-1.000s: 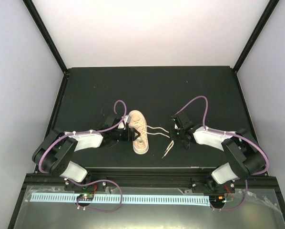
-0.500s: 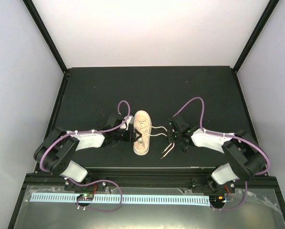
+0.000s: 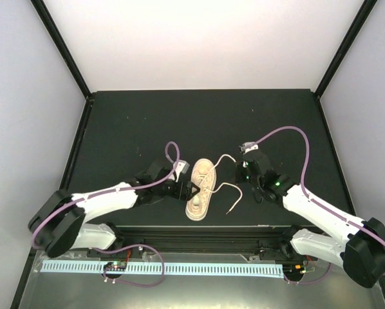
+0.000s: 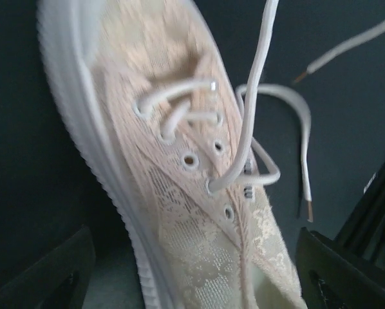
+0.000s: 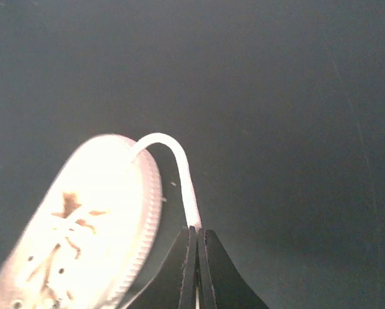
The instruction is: Tie the shoes
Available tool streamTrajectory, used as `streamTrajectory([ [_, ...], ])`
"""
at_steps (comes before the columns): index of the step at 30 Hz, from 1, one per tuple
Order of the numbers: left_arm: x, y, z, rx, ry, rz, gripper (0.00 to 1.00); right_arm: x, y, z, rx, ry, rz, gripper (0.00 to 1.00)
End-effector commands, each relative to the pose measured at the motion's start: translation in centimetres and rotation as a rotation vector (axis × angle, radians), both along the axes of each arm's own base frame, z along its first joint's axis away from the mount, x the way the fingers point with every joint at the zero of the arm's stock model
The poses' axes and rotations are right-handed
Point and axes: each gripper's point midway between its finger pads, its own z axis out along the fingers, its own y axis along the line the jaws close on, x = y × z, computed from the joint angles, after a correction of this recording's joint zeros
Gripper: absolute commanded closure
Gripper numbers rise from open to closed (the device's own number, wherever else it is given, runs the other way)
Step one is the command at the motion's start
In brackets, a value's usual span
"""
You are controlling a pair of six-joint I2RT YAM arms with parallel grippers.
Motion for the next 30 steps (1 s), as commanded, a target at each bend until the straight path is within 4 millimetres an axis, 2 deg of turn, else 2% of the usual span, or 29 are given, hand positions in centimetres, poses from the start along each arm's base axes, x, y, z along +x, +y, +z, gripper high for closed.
streamTrajectory([
  [1,2.7,2.2,4.8,0.053,-0.194,0.112,0.10,1.3,3.1,4.9,0.040,-0.131,0.152,0.99],
  [4,3.3,2.8,7.3,0.025,-0.295,0.123,0.09,1.6,5.6,6.7,0.082,-0.156,0.267,0.98],
  [6,3.4,2.6,8.2,-0.001,-0.339,0.101,0.10,1.5,7.6,7.8,0.139,-0.169,0.347,0.98],
  [9,3.7,1.4,8.9,-0.092,-0.351,0.048,0.16,1.6,9.9,9.3,0.227,-0.184,0.417,0.98],
  [12,4.0,-0.4,9.0,-0.179,-0.319,-0.005,0.23,2.2,11.1,10.3,0.271,-0.189,0.429,0.98],
  [15,4.3,-1.7,9.2,-0.219,-0.300,-0.040,0.28,2.5,11.6,11.1,0.294,-0.201,0.428,0.98],
  [16,4.5,-2.1,8.6,-0.219,-0.287,-0.050,0.29,2.6,11.6,11.2,0.296,-0.204,0.428,0.98],
  [20,5.4,-2.7,7.6,-0.210,-0.280,-0.049,0.34,2.6,11.4,10.8,0.282,-0.194,0.419,0.98],
  [24,6.3,-3.3,7.5,-0.220,-0.269,-0.033,0.54,2.5,11.0,10.1,0.267,-0.181,0.407,0.98],
  [27,6.8,-3.7,7.9,-0.246,-0.276,-0.016,0.61,2.5,10.8,10.0,0.263,-0.180,0.400,0.98],
  [30,7.2,-3.7,7.9,-0.251,-0.272,0.005,0.74,2.6,10.7,10.0,0.248,-0.186,0.397,0.98],
])
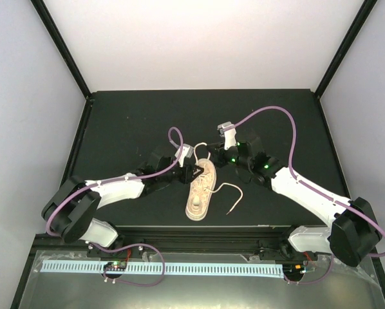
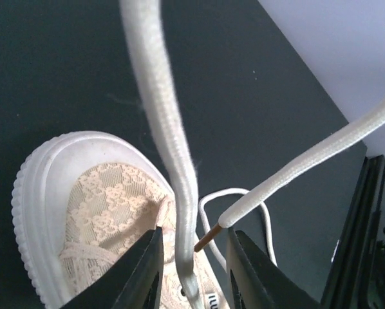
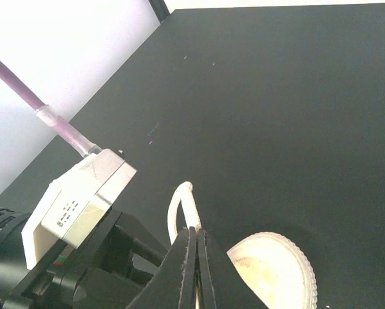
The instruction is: Tie the shoes
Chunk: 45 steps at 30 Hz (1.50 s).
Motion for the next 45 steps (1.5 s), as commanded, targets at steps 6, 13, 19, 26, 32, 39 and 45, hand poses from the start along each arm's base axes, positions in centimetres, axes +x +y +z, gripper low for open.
streamTrajectory([
  [6,1.2,0.2,2.5,-0.053,-0.055,0.058,0.92,2.5,0.0,0.7,-0.076,-0.032,-0.070,0.98],
  [13,0.6,1.2,1.2,-0.015,-0.007,0.089,0.94,6.0,3.2,-3.9,-0.165,0.091,-0.056,0.66],
  [19,0.7,1.5,0.5,0.002,0.012,0.106,0.95,6.1,2.6,-3.7,-0.151,0.097,-0.103,0.14],
  [26,0.5,1.3,0.9,0.012,-0.003,0.074,0.95,0.0,-4.4,-3.7,-0.218,0.199,-0.222,0.14],
  [32,-0.4,0.8,1.2,0.012,-0.038,-0.006,0.98,-7.6,-11.3,-11.9,-0.350,0.516,-0.381,0.18],
  [39,-0.7,1.0,0.7,0.026,-0.024,-0.012,0.97,-10.6,-12.9,-16.8,-0.404,0.699,-0.450,0.26],
  [45,-0.9,1.0,1.0,0.006,-0.025,-0.010,0.96,-11.0,-12.9,-18.9,-0.453,0.736,-0.434,0.41],
])
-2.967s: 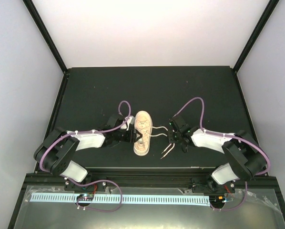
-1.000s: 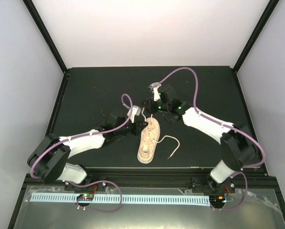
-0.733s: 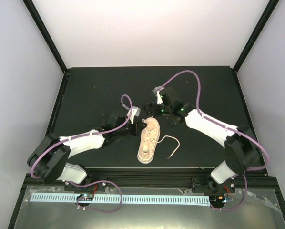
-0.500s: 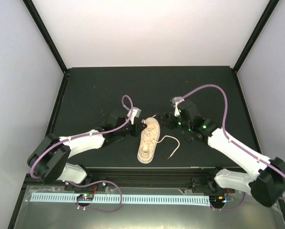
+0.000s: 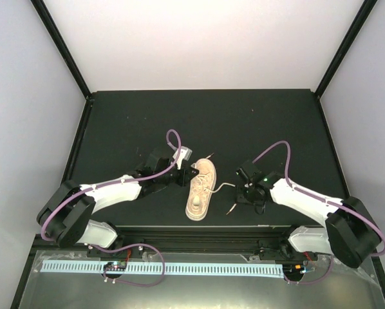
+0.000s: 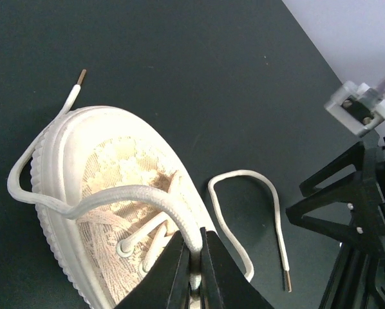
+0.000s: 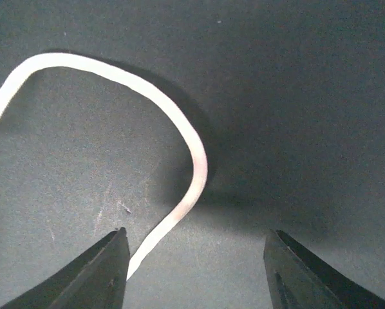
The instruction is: Tie the shoes
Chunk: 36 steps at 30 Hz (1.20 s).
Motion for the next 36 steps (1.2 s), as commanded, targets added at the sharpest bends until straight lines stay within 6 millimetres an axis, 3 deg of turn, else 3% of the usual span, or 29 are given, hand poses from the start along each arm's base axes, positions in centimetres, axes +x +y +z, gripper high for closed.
streamTrajectory([
  [1,-0.1,-0.1,1.4,-0.035,-0.031,-0.017,0.96,0.0,0.7,-0.8,0.019,0.014,-0.004,0.43],
  [7,-0.2,-0.1,1.4,-0.034,-0.029,-0.020,0.96,0.3,1.2,-1.5,0.012,0.019,0.018,0.58],
  [14,-0.3,0.2,1.5,-0.029,-0.034,-0.015,0.95,-0.3,1.3,-3.0,-0.034,0.066,0.039,0.61],
  [17,-0.4,0.4,1.6,-0.024,-0.046,-0.012,0.95,-0.4,1.0,-3.3,-0.050,0.068,0.026,0.72],
  [21,-0.5,0.5,1.5,-0.010,-0.061,-0.023,0.94,1.1,0.9,-2.0,-0.048,-0.012,0.000,0.93],
  [24,-1.0,-0.1,1.8,-0.020,-0.084,-0.084,0.93,3.8,0.9,0.0,-0.040,-0.115,-0.023,0.99],
  [28,-1.8,-1.5,2.6,-0.051,-0.122,-0.212,0.92,9.1,1.2,5.5,-0.039,-0.334,-0.039,0.98],
  [32,-1.4,-2.4,3.0,-0.039,-0.149,-0.261,0.92,13.2,4.4,12.6,0.058,-0.562,0.059,0.98],
  [36,-0.7,-3.0,3.2,-0.027,-0.166,-0.271,0.91,14.7,7.1,17.7,0.177,-0.703,0.137,0.98],
])
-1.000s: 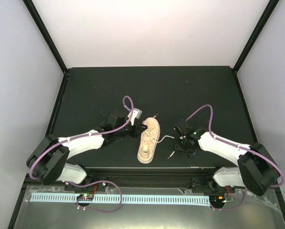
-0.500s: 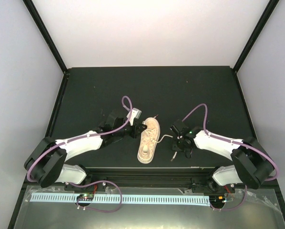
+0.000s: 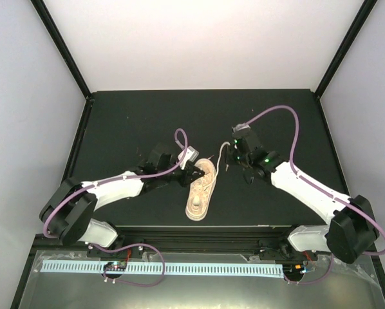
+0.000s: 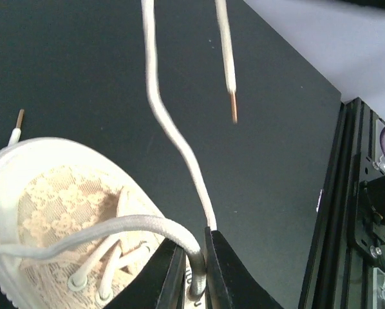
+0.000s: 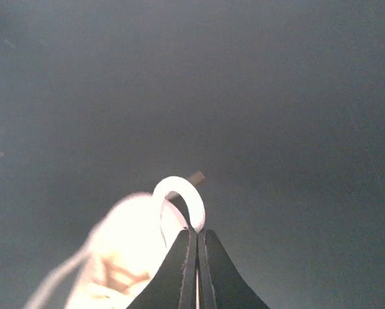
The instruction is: Tie the shoes
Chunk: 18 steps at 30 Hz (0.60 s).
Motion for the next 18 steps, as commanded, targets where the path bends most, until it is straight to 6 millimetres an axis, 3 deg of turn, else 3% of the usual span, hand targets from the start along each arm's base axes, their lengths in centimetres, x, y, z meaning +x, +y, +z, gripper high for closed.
streamTrajectory([
  [1,0.8,-1.3,1.8,-0.018,-0.071,-0.068,0.91,2.3,2.5,6.5,0.080,-0.222,0.109,0.98],
  [7,1.9,-1.7,1.4,0.007,-0.066,-0.045,0.90,1.1,4.2,8.3,0.184,-0.272,0.208,0.98],
  [18,2.3,-2.9,1.9,-0.016,-0.056,-0.093,0.81,-0.1,4.2,9.0,0.235,-0.319,0.249,0.98],
])
